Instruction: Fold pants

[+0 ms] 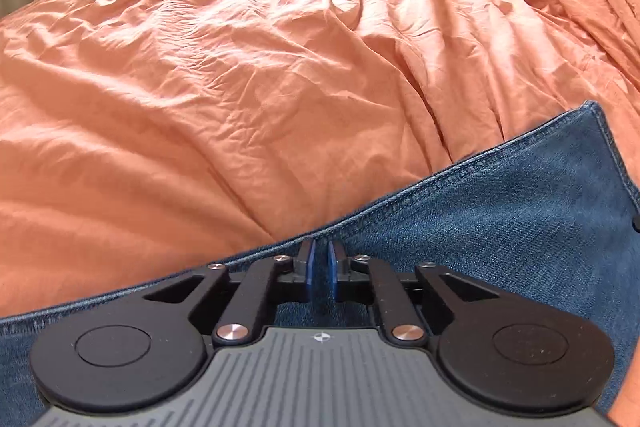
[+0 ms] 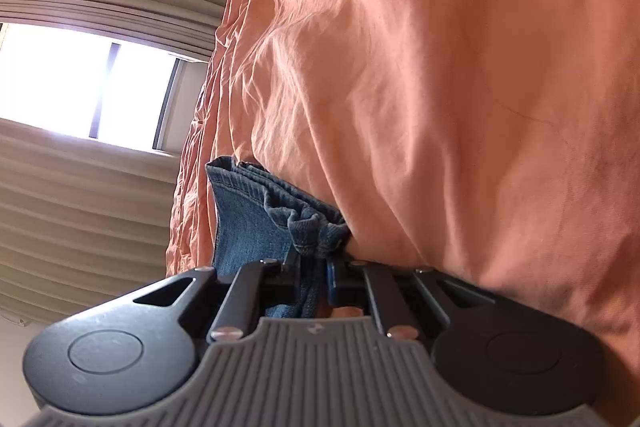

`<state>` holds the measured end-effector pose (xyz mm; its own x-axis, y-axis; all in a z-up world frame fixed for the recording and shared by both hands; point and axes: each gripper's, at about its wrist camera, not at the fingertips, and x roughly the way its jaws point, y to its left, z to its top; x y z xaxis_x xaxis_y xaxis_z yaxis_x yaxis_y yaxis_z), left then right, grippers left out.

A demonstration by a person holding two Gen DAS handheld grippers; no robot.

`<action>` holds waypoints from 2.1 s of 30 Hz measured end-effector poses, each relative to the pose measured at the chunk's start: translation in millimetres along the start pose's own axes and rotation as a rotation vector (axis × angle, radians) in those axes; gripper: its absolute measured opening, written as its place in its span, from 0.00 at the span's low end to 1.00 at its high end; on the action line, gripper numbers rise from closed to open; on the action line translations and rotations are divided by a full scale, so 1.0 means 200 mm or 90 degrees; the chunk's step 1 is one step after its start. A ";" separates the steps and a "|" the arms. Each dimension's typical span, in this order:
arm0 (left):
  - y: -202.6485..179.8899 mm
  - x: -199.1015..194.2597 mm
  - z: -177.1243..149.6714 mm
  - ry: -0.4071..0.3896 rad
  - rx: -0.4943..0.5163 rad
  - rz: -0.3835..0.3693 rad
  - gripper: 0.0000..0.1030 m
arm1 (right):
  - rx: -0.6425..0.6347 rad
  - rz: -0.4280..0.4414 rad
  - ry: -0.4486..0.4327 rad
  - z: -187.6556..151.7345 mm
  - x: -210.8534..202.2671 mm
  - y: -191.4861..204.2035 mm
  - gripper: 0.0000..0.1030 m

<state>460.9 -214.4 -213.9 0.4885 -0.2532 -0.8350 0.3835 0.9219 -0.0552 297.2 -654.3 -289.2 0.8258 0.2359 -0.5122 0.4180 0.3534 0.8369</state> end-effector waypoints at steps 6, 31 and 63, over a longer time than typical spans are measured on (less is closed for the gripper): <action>-0.03 -0.08 -0.02 -0.007 0.019 0.009 0.10 | -0.004 -0.004 -0.002 0.01 -0.03 0.05 0.02; -0.18 -0.79 -0.71 -0.047 -0.016 -0.136 0.07 | -0.404 -0.044 -0.036 -0.26 -0.31 1.23 0.01; 0.98 -1.30 -1.16 -0.137 -0.319 -0.129 0.30 | -0.688 -0.039 0.334 -2.23 0.42 1.33 0.36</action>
<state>228.0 99.3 -134.6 0.6129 -0.4442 -0.6535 0.0941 0.8622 -0.4978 308.9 -136.7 -195.3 0.4566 0.4432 -0.7714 -0.2897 0.8939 0.3421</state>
